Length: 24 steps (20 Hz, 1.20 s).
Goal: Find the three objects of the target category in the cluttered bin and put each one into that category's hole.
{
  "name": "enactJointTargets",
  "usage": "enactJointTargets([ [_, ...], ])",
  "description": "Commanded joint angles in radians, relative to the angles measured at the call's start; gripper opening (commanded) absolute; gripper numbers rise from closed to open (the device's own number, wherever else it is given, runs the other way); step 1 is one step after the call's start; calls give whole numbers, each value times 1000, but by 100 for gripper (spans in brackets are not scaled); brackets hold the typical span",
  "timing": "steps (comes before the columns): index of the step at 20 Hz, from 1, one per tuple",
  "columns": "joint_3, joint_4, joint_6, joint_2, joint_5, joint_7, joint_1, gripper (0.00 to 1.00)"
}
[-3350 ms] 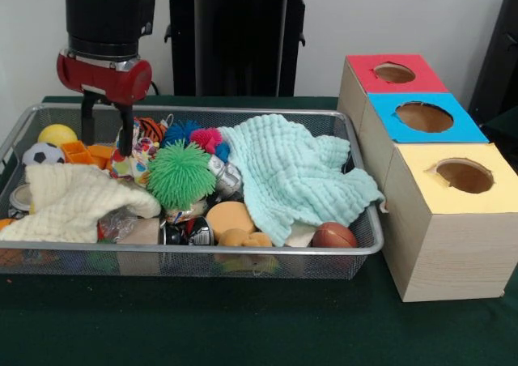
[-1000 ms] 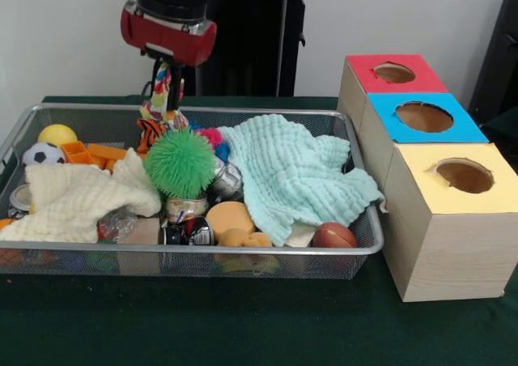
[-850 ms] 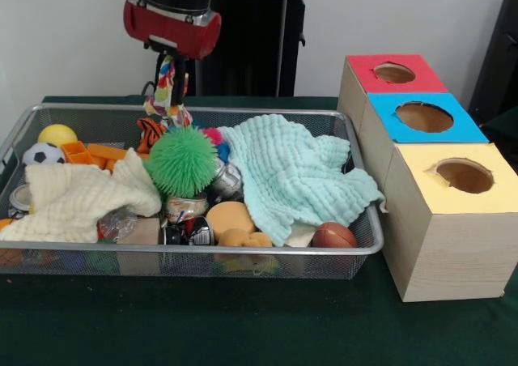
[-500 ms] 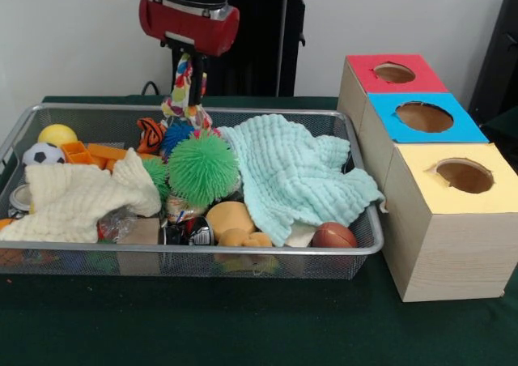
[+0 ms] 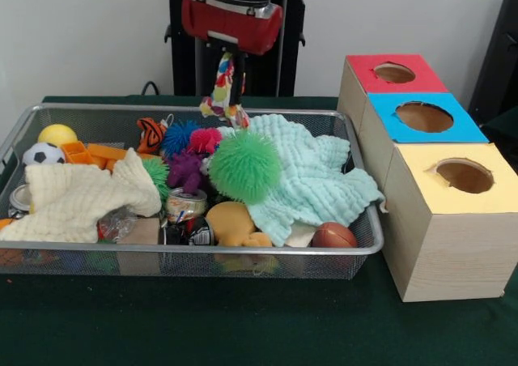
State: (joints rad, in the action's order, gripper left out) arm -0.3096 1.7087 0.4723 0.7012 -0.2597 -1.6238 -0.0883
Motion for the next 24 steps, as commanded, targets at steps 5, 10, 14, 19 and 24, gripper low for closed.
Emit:
enactJointTargets([
  [5, 125, 96, -141, -102, -72, -258, -71, 0],
  [10, 231, 120, -297, -165, -39, -216, -175, 0],
  [14, 272, 105, -374, -220, 7, -193, -234, 0],
  [19, 237, 78, -394, -257, 11, -192, -214, 0],
  [24, 230, 84, -407, -258, 6, -196, -204, 0],
])
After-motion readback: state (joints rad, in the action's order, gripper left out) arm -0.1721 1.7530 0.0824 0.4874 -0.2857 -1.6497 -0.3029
